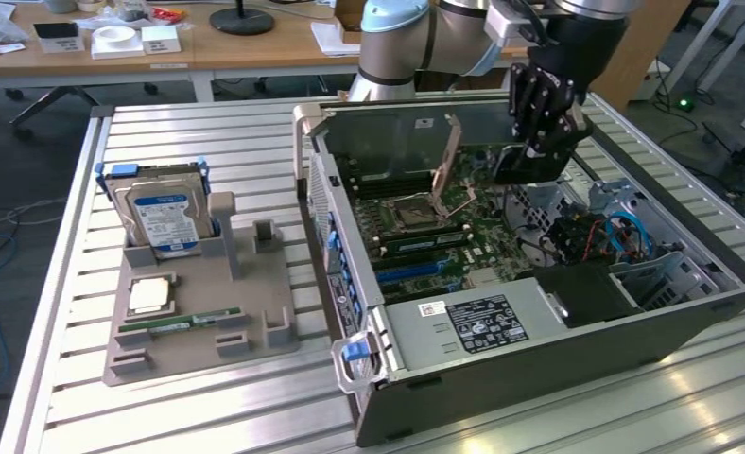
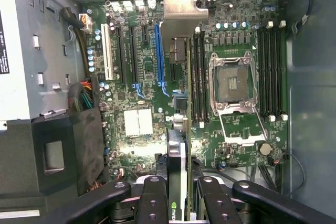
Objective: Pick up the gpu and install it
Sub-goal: 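Insert the gpu into the slot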
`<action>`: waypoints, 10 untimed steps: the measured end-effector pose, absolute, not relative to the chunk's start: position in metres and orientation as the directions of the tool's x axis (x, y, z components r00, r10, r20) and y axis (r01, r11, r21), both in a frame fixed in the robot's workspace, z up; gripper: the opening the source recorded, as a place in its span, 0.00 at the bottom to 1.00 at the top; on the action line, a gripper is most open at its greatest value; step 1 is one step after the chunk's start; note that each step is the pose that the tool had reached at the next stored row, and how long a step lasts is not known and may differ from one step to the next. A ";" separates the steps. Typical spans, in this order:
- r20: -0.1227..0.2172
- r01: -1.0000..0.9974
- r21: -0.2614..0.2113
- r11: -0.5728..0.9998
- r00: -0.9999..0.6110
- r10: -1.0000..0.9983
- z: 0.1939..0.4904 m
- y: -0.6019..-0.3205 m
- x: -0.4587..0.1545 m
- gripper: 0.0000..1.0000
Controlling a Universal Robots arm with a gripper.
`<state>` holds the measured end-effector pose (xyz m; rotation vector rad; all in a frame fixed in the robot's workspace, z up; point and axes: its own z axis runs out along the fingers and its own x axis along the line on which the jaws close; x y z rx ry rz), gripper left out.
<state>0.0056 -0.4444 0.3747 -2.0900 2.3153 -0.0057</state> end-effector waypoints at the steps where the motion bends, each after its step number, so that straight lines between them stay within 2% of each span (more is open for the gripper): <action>1: -0.014 -0.995 -0.018 0.102 -0.102 -0.995 0.375 -0.444 0.006 0.27; 10: -0.014 -0.995 -0.018 0.102 -0.102 -0.995 0.373 -0.444 0.004 0.27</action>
